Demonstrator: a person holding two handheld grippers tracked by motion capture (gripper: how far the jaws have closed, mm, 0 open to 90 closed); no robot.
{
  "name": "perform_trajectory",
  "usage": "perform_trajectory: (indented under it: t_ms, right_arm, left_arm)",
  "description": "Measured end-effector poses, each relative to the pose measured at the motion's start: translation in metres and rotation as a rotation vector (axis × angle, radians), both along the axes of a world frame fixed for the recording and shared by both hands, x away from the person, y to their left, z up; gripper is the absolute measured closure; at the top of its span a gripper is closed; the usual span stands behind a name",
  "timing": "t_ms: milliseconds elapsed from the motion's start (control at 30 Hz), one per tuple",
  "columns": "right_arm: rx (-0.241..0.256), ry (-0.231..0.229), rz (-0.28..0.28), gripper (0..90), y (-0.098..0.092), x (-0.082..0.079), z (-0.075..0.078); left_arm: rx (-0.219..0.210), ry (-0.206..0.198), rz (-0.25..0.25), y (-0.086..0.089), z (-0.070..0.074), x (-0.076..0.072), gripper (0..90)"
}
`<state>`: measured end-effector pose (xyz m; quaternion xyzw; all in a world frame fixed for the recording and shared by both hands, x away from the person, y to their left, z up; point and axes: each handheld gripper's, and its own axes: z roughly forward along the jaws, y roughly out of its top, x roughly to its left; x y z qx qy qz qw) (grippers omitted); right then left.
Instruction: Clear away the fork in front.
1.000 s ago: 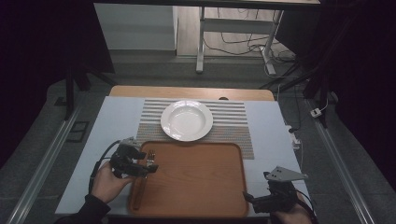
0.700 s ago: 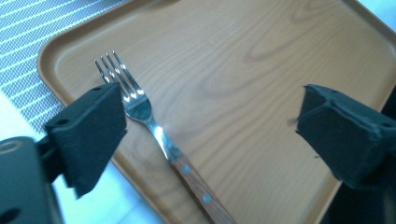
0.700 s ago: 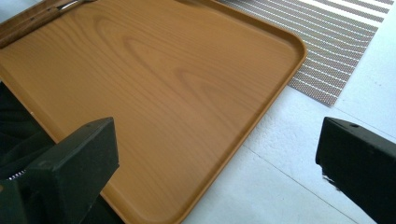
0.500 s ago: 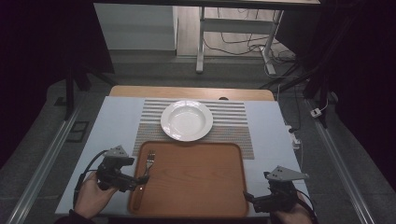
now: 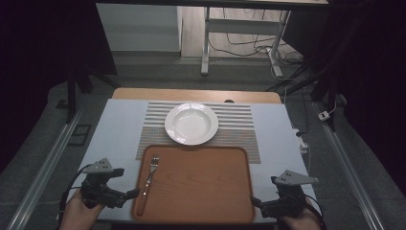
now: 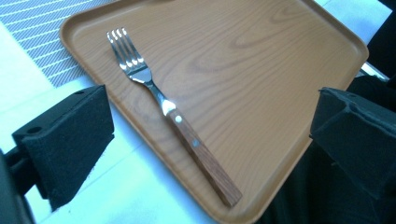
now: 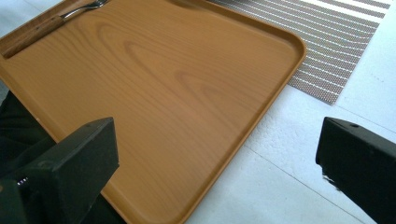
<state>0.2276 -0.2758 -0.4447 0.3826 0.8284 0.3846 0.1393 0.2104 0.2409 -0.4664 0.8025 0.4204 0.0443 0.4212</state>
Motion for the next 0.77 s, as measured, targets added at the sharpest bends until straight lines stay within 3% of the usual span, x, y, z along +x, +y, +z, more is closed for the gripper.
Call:
perform_trajectory:
  t_ms: [233,500,567,767]
  right_arm:
    - [0.001,0.005,0.000,0.0,0.000,0.000,0.000]
    - [0.002,0.006,-0.006,0.0,-0.001,-0.001,0.000]
    - [0.001,0.003,-0.008,0.0,-0.001,-0.001,0.000]
    - [-0.005,0.004,-0.006,0.0,-0.001,-0.002,0.000]
  left_arm:
    - [-0.040,0.000,0.026,0.014,-0.005,-0.011,0.0]
    - [-0.003,0.024,0.061,0.024,-0.011,-0.023,0.0]
    - [0.001,0.019,0.073,0.026,-0.010,-0.026,0.0]
    - [-0.004,0.053,0.086,0.028,-0.011,-0.025,0.1]
